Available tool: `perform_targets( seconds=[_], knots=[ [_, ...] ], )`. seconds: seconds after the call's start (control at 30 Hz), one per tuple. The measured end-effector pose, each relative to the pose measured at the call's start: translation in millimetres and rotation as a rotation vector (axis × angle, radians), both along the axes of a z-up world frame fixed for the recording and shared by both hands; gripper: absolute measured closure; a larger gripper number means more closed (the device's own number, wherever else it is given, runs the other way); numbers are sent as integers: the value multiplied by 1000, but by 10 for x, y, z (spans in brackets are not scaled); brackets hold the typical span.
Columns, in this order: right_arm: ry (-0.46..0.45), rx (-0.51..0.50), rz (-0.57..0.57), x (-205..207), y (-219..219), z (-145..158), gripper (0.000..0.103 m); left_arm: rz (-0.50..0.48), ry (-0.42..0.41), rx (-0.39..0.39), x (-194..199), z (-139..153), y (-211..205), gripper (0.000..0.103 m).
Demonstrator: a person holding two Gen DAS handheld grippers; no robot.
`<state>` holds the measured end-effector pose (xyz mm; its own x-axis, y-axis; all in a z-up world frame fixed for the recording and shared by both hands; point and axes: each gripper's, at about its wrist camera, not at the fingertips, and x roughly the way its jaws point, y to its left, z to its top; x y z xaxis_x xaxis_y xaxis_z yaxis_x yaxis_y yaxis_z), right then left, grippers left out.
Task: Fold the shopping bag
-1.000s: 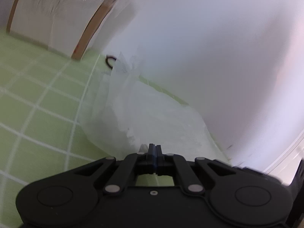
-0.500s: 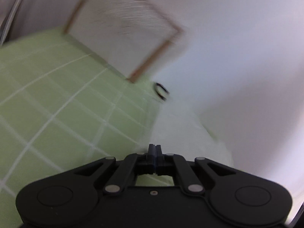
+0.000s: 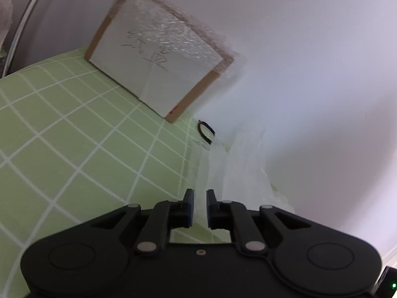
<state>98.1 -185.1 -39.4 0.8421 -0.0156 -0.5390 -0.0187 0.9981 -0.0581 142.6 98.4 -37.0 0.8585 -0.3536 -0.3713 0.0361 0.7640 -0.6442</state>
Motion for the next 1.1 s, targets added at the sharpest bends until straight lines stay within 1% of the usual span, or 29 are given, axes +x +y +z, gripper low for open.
perform_targets(
  seconds=[0.2, 0.3, 0.43, 0.6, 0.73, 0.83, 0.87, 0.93, 0.97, 1.0, 1.03, 1.07, 1.1],
  knots=[
    [-7, 11, -1, -19, -10, -13, 76, -56, -21, 63, 39, 104, -175, 94],
    [-8, 11, -4, -19, -10, -12, 76, -52, -34, 90, 26, 158, -221, 94],
    [-6, 11, -3, -20, -13, -5, 76, -37, -39, 89, 10, 200, -203, 93],
    [1, 12, -8, -4, -13, 5, 76, -38, -22, 94, 7, 274, -205, 92],
    [-12, 17, -9, -18, -24, -10, 76, -53, -6, 120, -37, 402, -250, 92],
    [-23, 20, -18, -34, -14, -18, 75, -76, -55, 199, -109, 536, -293, 92],
    [-25, 19, -17, -37, -12, -19, 75, -71, -84, 240, -137, 592, -318, 92],
    [-27, 22, -8, -38, -26, -18, 74, -65, -156, 337, -187, 707, -423, 88],
    [-25, 30, -6, -32, -39, -13, 74, -75, -196, 361, -203, 766, -488, 86],
    [-23, 37, -4, -27, -52, -9, 74, -93, -229, 355, -202, 808, -550, 80],
    [-23, 41, 1, -22, -59, -8, 73, -116, -254, 333, -186, 837, -619, 77],
    [-25, 44, 4, -19, -63, -9, 73, -141, -274, 311, -162, 856, -687, 75],
    [-26, 47, 7, -13, -66, -9, 73, -180, -283, 288, -114, 854, -774, 75]
  ],
)
